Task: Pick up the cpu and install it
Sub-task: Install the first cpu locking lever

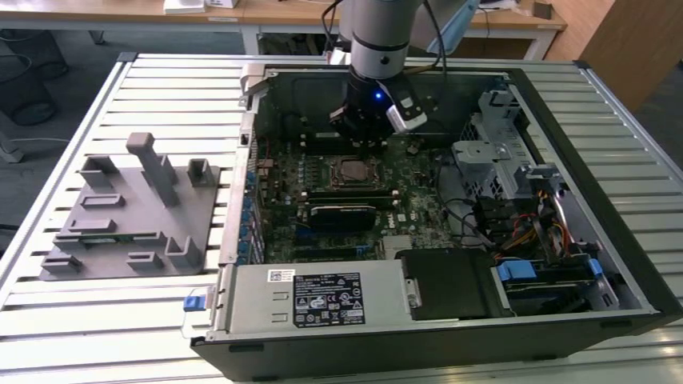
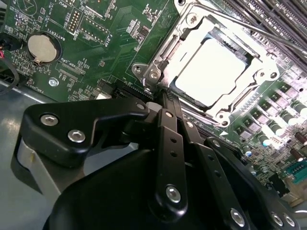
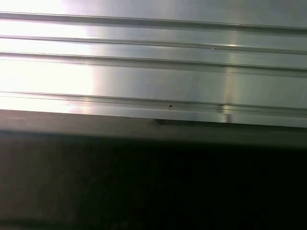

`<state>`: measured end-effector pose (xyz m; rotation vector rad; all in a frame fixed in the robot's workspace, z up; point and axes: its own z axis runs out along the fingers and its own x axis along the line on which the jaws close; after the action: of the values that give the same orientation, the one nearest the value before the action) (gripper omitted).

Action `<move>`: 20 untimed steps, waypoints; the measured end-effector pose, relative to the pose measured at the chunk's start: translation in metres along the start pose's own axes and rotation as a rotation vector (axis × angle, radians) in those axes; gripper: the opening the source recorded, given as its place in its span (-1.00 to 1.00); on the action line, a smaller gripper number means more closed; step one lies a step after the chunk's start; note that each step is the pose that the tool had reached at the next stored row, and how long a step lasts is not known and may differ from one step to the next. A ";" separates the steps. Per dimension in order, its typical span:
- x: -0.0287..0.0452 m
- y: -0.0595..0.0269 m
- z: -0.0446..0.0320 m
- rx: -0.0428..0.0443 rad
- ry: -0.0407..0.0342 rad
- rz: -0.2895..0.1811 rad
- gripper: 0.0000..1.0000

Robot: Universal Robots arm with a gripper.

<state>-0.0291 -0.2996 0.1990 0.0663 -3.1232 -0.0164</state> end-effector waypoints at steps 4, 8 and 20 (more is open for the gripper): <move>-0.0004 0.0000 0.0019 0.0055 0.0013 0.000 -0.79; -0.0006 0.0002 0.0029 0.0080 0.0025 0.000 -0.79; -0.0006 0.0009 0.0010 -0.0254 0.0009 0.000 -0.79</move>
<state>-0.0286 -0.2986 0.1980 0.0665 -3.1214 -0.0560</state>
